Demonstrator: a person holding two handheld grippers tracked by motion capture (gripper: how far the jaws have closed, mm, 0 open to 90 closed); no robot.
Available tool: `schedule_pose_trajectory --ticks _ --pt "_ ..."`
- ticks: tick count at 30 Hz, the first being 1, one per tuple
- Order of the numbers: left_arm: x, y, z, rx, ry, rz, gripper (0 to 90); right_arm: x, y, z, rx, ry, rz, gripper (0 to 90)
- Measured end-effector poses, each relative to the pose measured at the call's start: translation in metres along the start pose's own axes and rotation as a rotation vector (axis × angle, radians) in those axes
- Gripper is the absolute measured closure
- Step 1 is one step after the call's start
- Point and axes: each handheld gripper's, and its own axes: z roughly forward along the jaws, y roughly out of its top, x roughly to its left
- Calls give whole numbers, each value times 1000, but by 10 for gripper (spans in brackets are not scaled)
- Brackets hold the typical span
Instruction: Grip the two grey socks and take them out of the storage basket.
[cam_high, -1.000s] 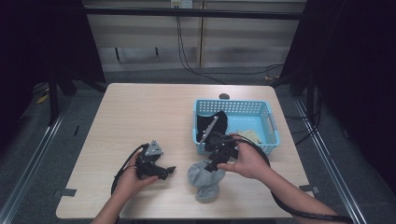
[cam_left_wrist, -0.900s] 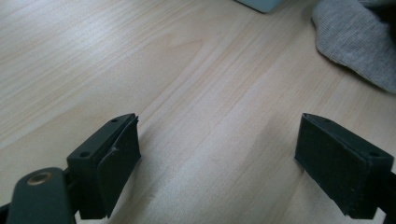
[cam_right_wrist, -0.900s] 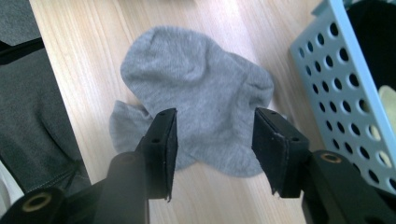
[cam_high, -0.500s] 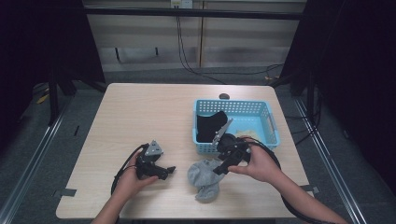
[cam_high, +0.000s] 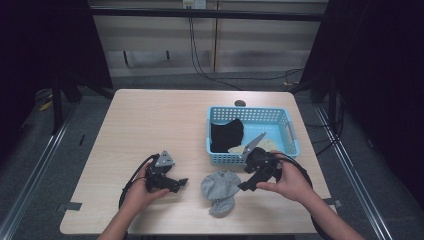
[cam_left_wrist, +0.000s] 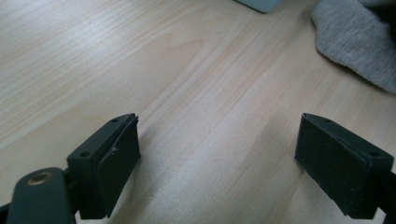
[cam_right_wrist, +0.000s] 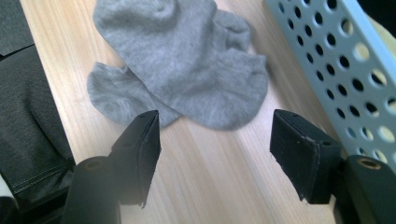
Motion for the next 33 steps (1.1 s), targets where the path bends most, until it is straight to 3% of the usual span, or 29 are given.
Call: schedule_pose_trajectory --ticks 7,19,33 --pt "0 0 0 1 0 0 132 -8 -20 1 -26 -20 24 326" --pt "0 0 0 0 0 0 132 -17 -50 5 -65 -14 76 326" --pt "0 0 0 0 -1 0 132 -27 -80 14 -113 -35 98 319"
